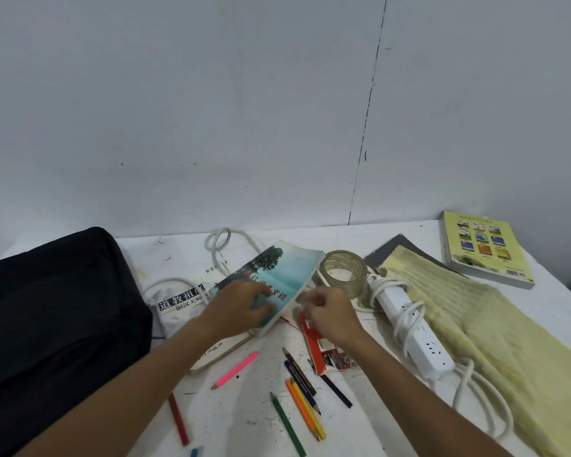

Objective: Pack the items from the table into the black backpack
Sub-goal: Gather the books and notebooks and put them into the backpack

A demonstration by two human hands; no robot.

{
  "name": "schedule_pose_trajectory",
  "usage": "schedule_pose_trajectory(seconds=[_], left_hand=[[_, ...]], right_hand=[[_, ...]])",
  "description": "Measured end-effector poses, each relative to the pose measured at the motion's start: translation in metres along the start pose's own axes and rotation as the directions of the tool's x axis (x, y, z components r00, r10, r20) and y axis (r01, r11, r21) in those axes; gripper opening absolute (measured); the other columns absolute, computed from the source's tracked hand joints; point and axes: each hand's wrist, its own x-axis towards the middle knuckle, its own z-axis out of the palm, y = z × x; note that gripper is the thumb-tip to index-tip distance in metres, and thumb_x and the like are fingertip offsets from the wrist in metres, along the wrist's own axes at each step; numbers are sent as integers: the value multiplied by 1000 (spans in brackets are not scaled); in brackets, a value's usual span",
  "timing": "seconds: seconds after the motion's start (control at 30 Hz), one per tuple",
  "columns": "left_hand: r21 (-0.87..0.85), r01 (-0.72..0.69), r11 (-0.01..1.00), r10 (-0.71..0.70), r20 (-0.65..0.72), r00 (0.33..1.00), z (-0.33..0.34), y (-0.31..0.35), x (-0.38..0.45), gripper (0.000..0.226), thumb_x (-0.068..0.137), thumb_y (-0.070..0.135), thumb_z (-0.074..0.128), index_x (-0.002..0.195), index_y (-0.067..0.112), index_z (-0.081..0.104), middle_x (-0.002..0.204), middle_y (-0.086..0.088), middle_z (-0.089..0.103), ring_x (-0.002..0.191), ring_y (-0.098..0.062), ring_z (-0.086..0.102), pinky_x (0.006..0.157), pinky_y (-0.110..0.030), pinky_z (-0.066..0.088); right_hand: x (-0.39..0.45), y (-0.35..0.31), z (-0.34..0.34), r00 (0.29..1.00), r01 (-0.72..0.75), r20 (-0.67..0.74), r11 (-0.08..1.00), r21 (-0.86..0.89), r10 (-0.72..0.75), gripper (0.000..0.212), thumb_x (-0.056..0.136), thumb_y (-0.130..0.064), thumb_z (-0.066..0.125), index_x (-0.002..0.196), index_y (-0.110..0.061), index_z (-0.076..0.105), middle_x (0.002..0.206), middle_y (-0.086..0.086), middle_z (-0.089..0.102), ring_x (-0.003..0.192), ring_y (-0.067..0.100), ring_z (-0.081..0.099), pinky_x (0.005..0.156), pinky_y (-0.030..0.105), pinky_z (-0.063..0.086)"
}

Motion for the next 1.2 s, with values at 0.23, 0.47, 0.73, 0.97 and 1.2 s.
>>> schedule_pose_trajectory(seconds=[0.23, 0.47, 0.73, 0.97, 1.2], left_hand=[[67, 261, 963, -247, -174, 953, -9, -36, -25, 19, 79, 21, 67, 95, 12, 70, 93, -5, 65, 85, -18, 54, 68, -26, 42], [-32, 121, 992, -123, -56, 991, -4, -51, -41, 57, 73, 23, 78, 125, 10, 58, 120, -3, 52, 101, -10, 45, 86, -15, 37], [-28, 197, 980, -198, -48, 979, -6, -67, -47, 78, 59, 44, 86, 124, 21, 49, 121, 3, 37, 112, -15, 40, 95, -28, 42], [127, 322, 938, -320, -31, 947, 4, -67, -49, 61, 69, 62, 72, 112, 23, 52, 128, 1, 50, 120, -18, 40, 93, -29, 38], [99, 295, 950, -297, 0, 955, -5, -74, -40, 57, 79, 47, 70, 128, 23, 54, 127, -5, 54, 122, -25, 47, 97, -38, 43]], right_hand=[[22, -23, 17, 947, -275, 12, 794, 542, 320, 8, 87, 5, 53, 87, -2, 55, 90, 18, 66, 77, 26, 63, 70, 34, 53], [34, -37, 27, 913, -363, 107, 662, 656, 395, 13, 89, 0, 59, 102, -2, 54, 90, 15, 67, 79, 27, 68, 54, 34, 58], [39, -39, 30, 928, -340, 114, 677, 653, 356, 20, 88, 11, 51, 102, -3, 51, 104, 18, 66, 80, 29, 67, 56, 43, 57], [35, -46, 24, 972, -137, -88, 828, 543, 218, 24, 86, 5, 59, 104, -9, 51, 102, 12, 68, 84, 26, 70, 58, 37, 59], [21, -58, -2, 957, 94, -287, 909, 406, 29, 20, 87, -1, 61, 101, -11, 51, 89, 4, 65, 79, 20, 68, 58, 32, 59]])
